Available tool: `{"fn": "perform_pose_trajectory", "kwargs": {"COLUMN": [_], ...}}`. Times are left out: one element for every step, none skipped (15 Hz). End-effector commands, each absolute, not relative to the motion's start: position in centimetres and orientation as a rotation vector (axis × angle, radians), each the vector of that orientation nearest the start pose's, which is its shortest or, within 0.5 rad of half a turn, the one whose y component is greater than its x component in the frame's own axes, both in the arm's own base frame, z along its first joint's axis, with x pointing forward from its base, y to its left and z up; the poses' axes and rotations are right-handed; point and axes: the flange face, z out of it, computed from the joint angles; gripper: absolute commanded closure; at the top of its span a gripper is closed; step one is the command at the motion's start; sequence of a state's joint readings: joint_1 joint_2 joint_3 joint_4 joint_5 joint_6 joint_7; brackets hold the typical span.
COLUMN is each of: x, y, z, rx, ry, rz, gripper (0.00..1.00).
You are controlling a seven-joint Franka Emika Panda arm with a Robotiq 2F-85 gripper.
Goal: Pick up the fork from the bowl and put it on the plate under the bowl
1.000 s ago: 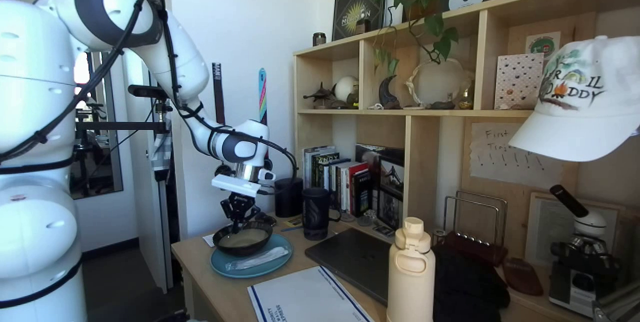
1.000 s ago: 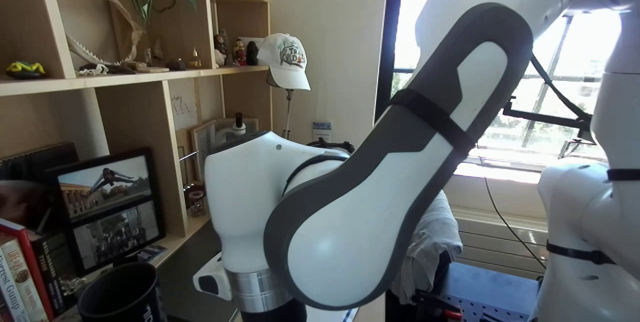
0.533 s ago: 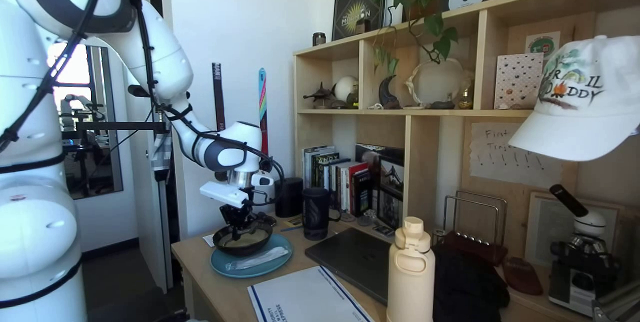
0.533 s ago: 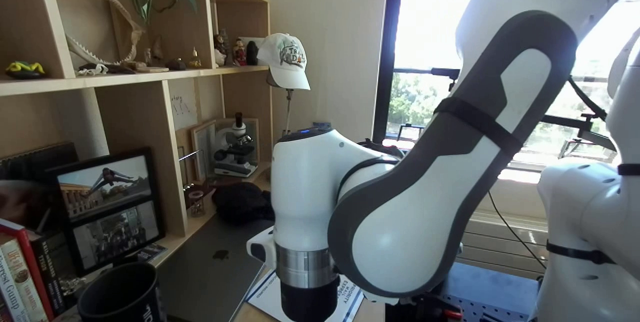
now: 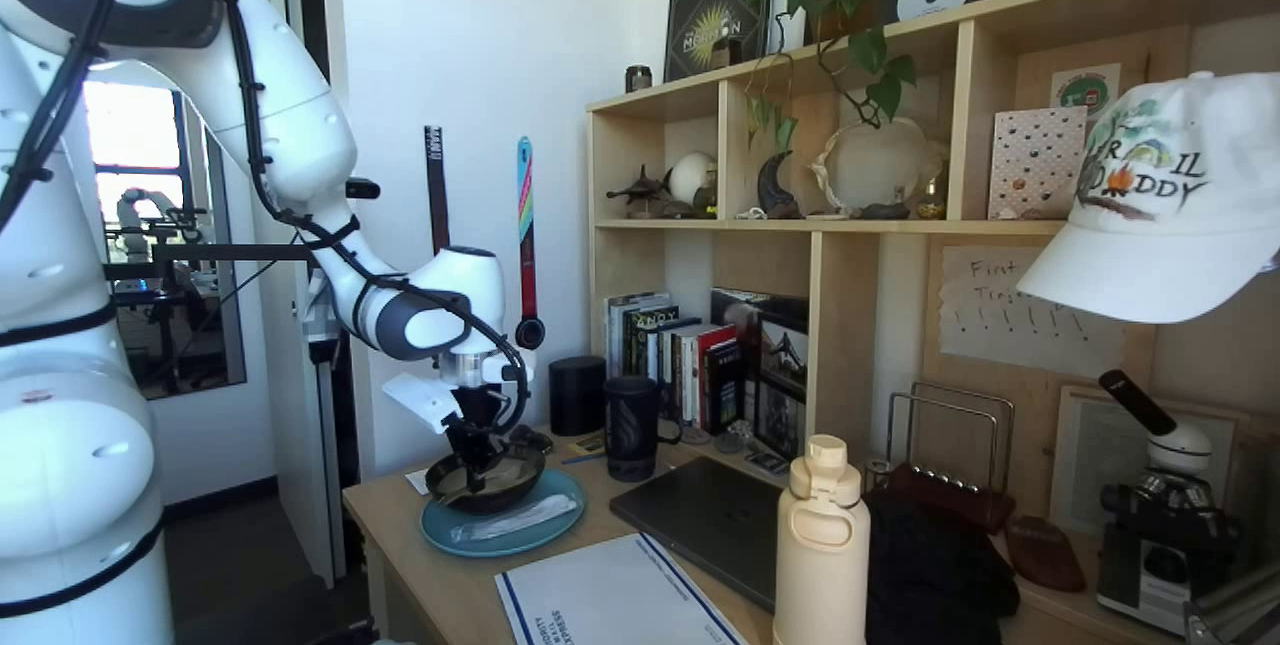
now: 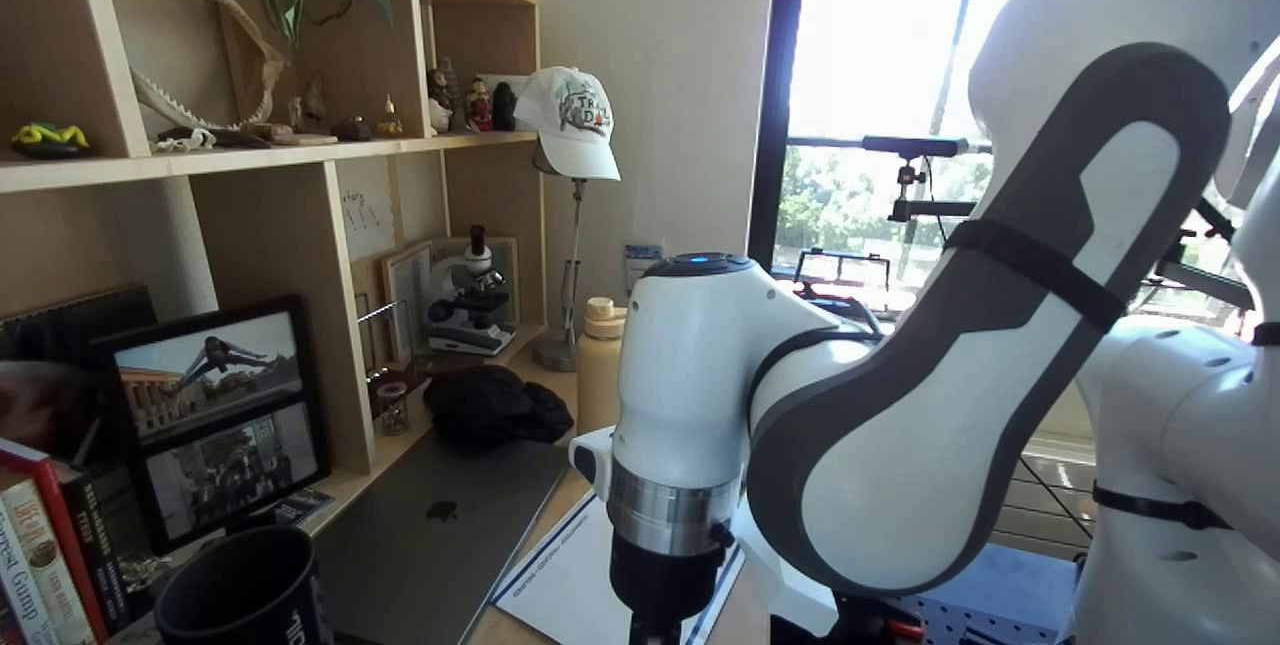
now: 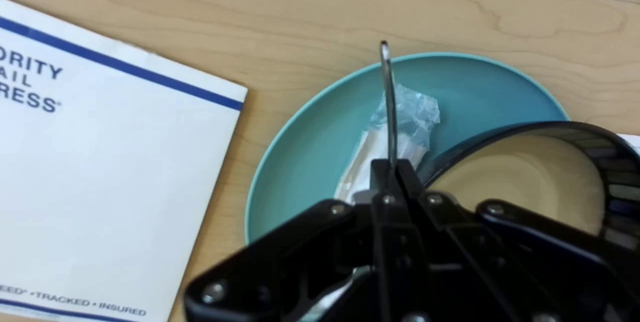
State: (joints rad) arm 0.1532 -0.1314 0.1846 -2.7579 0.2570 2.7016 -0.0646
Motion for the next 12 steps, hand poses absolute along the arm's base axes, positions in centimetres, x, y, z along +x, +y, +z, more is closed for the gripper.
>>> {"fn": "perform_pose_trajectory", "kwargs": {"x": [36.6, 37.9, 37.9, 38.1, 38.3, 38.5, 38.7, 38.8, 38.9, 39.0, 39.1, 39.1], "y": [11.4, 11.7, 11.7, 11.7, 11.7, 11.6, 11.6, 11.5, 11.5, 11.5, 11.6, 11.6], "z": [26.4, 26.4, 26.3, 26.3, 26.2, 26.1, 26.1, 25.8, 25.5, 25.1, 24.8, 24.3], "rx": [-3.044, -3.042, -3.040, -3.035, -3.029, -3.022, -3.014, -3.008, -3.001, -2.995, -2.988, -2.981], "ry": [-0.088, -0.047, -0.013, 0.015, 0.040, 0.064, 0.085, 0.098, 0.116, 0.124, 0.138, 0.152], "rz": [-0.168, -0.184, -0.201, -0.222, -0.245, -0.270, -0.295, -0.317, -0.333, -0.350, -0.360, -0.371], "gripper": [0.98, 0.98, 0.98, 0.98, 0.98, 0.98, 0.98, 0.98, 0.98, 0.98, 0.98, 0.98]}}
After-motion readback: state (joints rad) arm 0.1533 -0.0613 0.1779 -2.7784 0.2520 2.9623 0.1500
